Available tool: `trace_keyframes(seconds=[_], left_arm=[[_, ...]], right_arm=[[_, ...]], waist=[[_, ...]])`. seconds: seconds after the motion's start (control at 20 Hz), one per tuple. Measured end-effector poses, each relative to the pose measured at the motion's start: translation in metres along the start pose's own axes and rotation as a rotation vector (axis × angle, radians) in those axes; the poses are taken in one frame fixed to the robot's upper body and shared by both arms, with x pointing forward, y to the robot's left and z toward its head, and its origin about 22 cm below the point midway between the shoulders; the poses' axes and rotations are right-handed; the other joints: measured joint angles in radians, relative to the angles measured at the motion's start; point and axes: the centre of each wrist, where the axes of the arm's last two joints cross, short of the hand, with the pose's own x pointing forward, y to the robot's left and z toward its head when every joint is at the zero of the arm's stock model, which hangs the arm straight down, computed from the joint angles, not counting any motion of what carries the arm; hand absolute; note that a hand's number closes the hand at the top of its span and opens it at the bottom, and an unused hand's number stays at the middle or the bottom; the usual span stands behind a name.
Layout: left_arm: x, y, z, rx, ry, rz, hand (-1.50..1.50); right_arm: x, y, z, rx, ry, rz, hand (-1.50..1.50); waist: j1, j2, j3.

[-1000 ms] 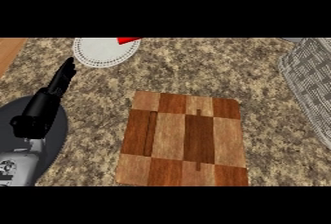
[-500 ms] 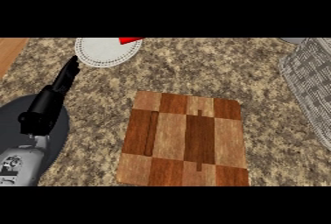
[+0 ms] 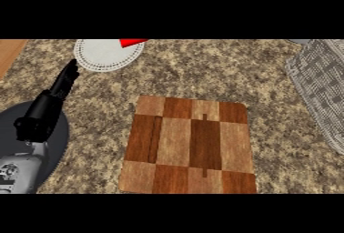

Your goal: Pick the cupcake from the cutting board and place it in the basket

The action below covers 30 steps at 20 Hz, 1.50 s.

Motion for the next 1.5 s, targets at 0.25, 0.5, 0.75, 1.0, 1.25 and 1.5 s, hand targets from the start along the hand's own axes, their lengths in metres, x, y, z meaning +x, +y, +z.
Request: trace_keyframes(seconds=[0.25,0.5,0.75,1.0,1.25,1.5], left_arm=[[-0.001,0.0,-0.001,0.003,0.002,0.001,0.0],[-0.005,0.002,0.004,0.008,-0.001,0.002,0.0],[-0.003,0.007,0.002,0.008,-0.002,-0.006,0.0],[-0.007,0.012,0.002,0.007,0.004,-0.001,0.0],[-0.002,0.009,0.0,0.006,0.002,0.0,0.0],[0.0,0.003,0.0,0.001,-0.001,0.006,0.0]], right_arm=[[0.001,0.009,-0.007,0.028,0.052,0.181,1.5],[-0.006,0.01,-0.005,0.061,0.064,0.304,-1.5],[-0.012,0.019,-0.016,0.103,0.072,0.282,-1.5],[-0.02,0.023,-0.021,0.08,0.044,0.195,-1.5],[-0.025,0.017,-0.024,-0.021,0.022,-0.058,-1.5],[-0.038,0.003,-0.008,-0.172,0.04,-0.316,-1.5]], waist=[[-0.003,0.001,0.0],[-0.002,0.001,0.001],[-0.001,0.0,0.0],[-0.007,-0.001,0.0],[-0.004,-0.002,0.001],[0.003,0.002,0.001]])
